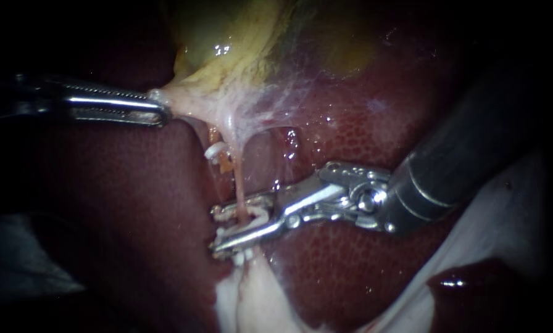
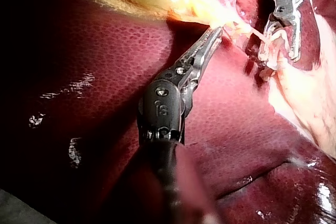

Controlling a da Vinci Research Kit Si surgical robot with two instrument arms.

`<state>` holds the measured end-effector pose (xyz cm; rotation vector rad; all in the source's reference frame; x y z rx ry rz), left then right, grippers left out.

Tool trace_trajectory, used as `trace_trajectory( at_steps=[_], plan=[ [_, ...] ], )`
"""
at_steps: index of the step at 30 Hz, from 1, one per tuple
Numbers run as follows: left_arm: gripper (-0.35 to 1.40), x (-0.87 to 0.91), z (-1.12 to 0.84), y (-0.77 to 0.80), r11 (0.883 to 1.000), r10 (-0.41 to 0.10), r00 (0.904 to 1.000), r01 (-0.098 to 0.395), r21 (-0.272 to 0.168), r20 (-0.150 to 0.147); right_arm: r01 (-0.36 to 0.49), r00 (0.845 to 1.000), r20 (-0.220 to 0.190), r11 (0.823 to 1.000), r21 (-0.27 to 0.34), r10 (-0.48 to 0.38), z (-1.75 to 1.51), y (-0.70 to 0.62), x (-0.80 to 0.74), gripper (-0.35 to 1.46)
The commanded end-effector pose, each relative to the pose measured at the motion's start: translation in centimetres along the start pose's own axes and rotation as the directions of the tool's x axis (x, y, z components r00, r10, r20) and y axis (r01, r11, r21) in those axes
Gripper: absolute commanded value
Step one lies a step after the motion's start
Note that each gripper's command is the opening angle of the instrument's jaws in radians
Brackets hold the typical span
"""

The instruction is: Clipping second clip right tube

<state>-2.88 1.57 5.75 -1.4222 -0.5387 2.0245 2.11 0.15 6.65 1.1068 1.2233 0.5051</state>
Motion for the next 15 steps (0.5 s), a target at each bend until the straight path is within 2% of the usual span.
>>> trace_trajectory(
  at_steps=[1,5,9,13,15],
  plan=[
    [-0.35,0.0,0.0,0.0,1.0,0.0,1.0,0.0,0.0,0.0,-0.005,1.0,-0.001,1.0,0.013,0.005,0.0,-0.03,0.03,0.45],
    [-0.35,0.0,0.0,0.0,1.0,0.0,1.0,0.0,0.0,0.0,-0.019,1.0,-0.011,1.0,0.022,0.019,-0.02,-0.1,0.11,0.42],
    [-0.35,0.0,0.0,0.0,1.0,0.0,1.0,0.0,0.0,0.0,-0.026,1.0,-0.011,0.999,0.023,0.026,-0.06,-0.13,0.12,0.35],
    [-0.35,0.0,0.0,0.0,1.0,0.0,1.0,0.0,-0.002,0.0,-0.032,0.999,-0.01,0.999,0.026,0.032,-0.1,-0.14,0.11,0.16],
    [-0.35,0.0,0.0,0.01,1.0,0.0,1.0,0.0,-0.002,0.0,-0.05,0.999,-0.009,0.998,0.027,0.05,-0.13,-0.15,0.11,0.0]
  ],
)
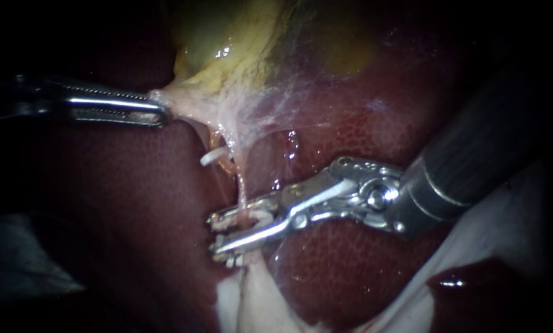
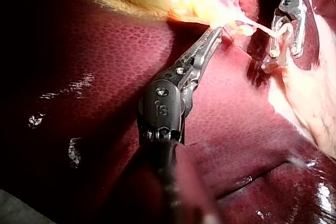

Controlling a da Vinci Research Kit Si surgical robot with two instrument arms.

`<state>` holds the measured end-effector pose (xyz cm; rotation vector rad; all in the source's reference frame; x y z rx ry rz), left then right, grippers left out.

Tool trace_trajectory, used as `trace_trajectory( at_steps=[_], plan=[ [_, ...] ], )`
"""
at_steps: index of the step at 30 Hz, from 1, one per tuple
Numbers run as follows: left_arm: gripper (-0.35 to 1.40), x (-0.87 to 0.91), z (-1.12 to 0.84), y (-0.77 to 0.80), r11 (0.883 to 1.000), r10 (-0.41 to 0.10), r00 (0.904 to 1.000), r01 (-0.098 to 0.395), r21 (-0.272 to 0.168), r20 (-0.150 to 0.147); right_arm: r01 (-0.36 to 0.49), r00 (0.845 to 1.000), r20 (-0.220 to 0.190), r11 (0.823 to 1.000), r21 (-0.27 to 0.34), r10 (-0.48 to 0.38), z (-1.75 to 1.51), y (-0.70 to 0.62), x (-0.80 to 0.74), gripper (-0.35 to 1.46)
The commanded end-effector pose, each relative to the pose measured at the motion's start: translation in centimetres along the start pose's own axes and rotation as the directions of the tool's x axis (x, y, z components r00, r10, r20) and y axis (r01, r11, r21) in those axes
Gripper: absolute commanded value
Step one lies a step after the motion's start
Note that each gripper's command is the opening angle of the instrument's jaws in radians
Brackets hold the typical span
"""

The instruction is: Clipping second clip right tube

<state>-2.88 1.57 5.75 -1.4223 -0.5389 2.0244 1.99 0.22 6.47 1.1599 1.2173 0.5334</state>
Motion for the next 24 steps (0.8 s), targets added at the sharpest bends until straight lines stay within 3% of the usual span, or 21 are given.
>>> trace_trajectory(
  at_steps=[1,6,11,24],
  plan=[
    [-0.35,0.0,0.0,0.0,1.0,0.0,1.0,0.0,-0.002,0.0,-0.002,1.0,0.0,1.0,0.001,0.002,-0.01,-0.01,0.0,-0.06],
    [-0.35,0.0,0.0,0.01,1.0,0.0,1.0,0.0,-0.002,0.0,-0.026,1.0,0.001,1.0,0.003,0.026,-0.04,-0.03,0.0,-0.35],
    [-0.35,0.0,0.0,0.01,1.0,0.0,1.0,0.0,-0.002,0.0,-0.031,0.999,-0.016,0.999,-0.015,0.031,-0.08,-0.05,-0.02,-0.35],
    [-0.35,0.0,0.0,0.0,1.0,0.0,1.0,0.0,-0.002,0.0,-0.031,1.0,-0.003,0.999,-0.033,0.031,-0.12,-0.03,-0.05,-0.35]
  ],
)
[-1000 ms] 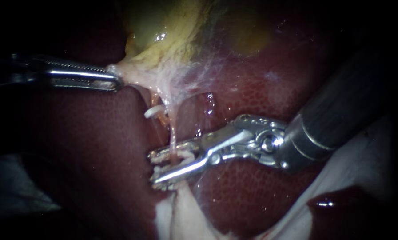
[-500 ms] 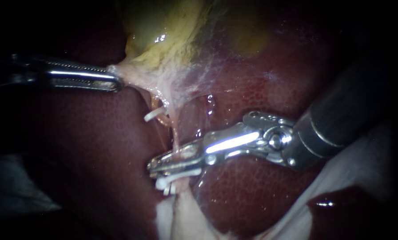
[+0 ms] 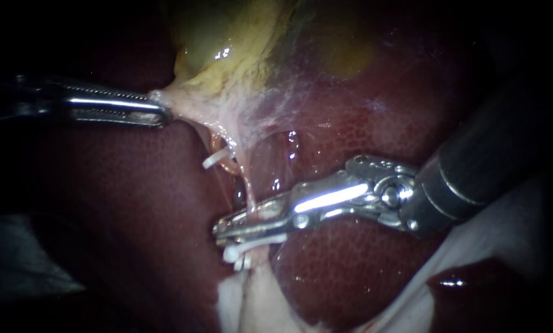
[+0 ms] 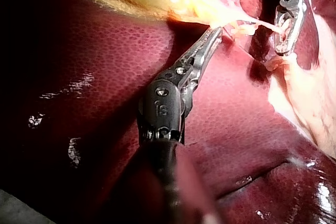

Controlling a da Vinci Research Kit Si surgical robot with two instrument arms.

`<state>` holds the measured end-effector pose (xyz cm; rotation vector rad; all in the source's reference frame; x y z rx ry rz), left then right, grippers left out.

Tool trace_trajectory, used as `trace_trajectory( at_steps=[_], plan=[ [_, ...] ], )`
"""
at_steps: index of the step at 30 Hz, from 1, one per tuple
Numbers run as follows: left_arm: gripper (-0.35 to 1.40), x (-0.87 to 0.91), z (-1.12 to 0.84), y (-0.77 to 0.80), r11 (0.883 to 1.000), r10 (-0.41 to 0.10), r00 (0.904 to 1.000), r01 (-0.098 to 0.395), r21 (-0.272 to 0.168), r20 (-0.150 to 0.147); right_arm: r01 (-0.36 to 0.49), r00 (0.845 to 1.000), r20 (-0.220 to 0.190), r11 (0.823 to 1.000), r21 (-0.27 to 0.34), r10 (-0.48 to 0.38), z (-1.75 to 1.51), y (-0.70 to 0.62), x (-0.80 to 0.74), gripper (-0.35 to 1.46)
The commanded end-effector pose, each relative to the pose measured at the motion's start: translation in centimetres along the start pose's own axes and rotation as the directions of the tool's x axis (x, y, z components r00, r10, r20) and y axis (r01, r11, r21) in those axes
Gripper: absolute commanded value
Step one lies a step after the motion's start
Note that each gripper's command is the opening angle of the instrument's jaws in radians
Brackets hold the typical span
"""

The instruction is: Clipping second clip right tube

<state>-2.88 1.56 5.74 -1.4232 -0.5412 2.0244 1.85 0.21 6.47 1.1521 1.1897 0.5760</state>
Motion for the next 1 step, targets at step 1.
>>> trace_trajectory(
  at_steps=[1],
  plan=[
    [-0.35,0.0,0.0,0.0,1.0,0.0,1.0,0.0,0.0,0.0,0.0,1.0,0.0,1.0,0.0,0.0,0.01,0.0,0.0,-0.35]
  ],
)
